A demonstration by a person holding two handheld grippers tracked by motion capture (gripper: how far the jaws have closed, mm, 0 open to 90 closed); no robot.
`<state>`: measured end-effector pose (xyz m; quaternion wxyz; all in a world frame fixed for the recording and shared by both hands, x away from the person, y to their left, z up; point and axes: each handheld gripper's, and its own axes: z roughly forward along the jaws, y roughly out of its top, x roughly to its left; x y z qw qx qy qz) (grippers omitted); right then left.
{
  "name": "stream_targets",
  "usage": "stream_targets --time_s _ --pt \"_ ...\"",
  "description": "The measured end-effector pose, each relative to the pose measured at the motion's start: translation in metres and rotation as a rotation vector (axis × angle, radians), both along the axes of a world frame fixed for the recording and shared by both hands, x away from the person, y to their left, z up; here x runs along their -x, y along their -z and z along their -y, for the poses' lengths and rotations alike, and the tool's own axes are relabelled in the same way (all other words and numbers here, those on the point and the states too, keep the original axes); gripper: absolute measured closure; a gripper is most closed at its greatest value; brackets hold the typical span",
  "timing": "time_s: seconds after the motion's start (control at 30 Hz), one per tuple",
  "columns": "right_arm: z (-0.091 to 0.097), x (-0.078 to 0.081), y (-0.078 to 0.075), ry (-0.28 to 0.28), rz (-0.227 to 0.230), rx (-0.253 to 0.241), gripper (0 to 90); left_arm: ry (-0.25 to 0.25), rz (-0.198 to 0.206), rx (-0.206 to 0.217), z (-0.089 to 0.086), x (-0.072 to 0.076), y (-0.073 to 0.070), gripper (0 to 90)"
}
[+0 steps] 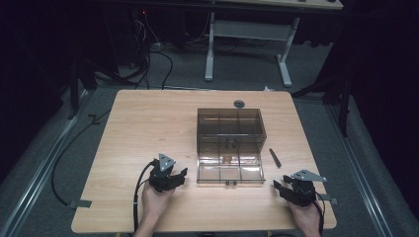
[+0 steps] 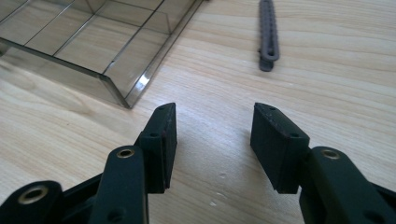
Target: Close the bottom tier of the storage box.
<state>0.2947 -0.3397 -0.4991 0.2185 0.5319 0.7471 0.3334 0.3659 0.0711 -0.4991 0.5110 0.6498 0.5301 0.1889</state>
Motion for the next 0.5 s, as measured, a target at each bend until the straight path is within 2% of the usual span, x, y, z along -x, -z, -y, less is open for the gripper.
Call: stream_targets --time_s 0.03,0.07,0.1,0.13,0.27,0.33,0.5 --pt "0.001 0.001 0.001 0.001 0.007 -0.001 50.6 -0.018 0.014 0.005 -0.001 -0.003 0.001 39.6" --pt "0.001 0.001 0.001 0.000 0.013 0.004 50.4 0.007 0.001 -0.064 -0.008 -0.005 0.001 39.6" --pt "0.001 0.001 0.001 -0.002 0.013 0.016 49.7 0.120 -0.084 -0.277 -0.026 -0.003 -0.003 39.6" --pt "0.000 0.001 0.001 -0.003 0.017 0.027 48.8 0.136 -0.093 -0.334 -0.032 -0.006 -0.003 39.6" --pt "0.000 0.000 0.001 -0.002 0.016 0.039 46.0 0.117 -0.104 -0.373 -0.033 -0.012 0.003 39.1" --pt "-0.001 -0.001 0.001 0.013 0.015 0.038 45.8 0.124 -0.124 -0.391 -0.031 -0.014 0.007 37.8" --pt "0.000 -0.002 0.002 0.002 0.016 0.040 45.4 0.132 -0.135 -0.386 -0.030 -0.014 0.007 34.5"
